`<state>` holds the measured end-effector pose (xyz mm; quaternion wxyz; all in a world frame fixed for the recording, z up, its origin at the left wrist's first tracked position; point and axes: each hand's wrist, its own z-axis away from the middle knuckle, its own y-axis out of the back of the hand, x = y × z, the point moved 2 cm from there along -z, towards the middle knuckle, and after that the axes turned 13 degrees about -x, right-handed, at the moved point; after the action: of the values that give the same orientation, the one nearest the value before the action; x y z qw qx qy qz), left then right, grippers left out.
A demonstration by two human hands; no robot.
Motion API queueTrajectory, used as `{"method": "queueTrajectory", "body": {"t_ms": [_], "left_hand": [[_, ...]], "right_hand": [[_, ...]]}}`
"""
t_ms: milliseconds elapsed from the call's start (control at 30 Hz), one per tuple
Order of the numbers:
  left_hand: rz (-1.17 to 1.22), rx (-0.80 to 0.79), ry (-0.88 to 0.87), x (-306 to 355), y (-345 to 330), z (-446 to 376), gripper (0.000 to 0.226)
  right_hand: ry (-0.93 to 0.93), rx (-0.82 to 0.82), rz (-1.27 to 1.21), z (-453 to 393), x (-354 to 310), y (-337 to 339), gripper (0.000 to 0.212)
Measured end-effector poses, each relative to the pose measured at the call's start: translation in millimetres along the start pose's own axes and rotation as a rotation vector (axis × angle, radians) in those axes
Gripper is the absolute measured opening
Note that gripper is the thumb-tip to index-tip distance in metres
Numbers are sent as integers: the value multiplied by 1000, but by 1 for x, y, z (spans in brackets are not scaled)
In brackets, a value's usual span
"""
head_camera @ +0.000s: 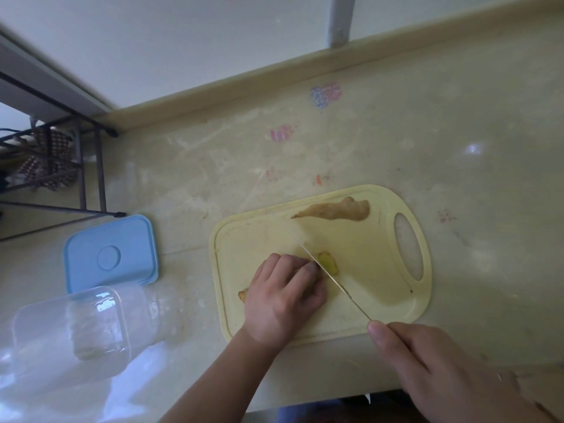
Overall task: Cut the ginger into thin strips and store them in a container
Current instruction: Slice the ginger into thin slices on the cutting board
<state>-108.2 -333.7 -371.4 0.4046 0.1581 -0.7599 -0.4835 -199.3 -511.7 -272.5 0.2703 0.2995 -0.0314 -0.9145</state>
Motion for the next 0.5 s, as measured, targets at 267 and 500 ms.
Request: {"method": "queueTrajectory", "body": {"t_ms": [267, 500], "left_hand": [[16, 14, -25, 0, -1, 1, 15], [32, 13, -37, -1, -2, 0, 15]], "right_hand": [[-85, -43, 74, 3, 0, 1, 105], [-2, -73, -9, -15, -4, 4, 74]]}}
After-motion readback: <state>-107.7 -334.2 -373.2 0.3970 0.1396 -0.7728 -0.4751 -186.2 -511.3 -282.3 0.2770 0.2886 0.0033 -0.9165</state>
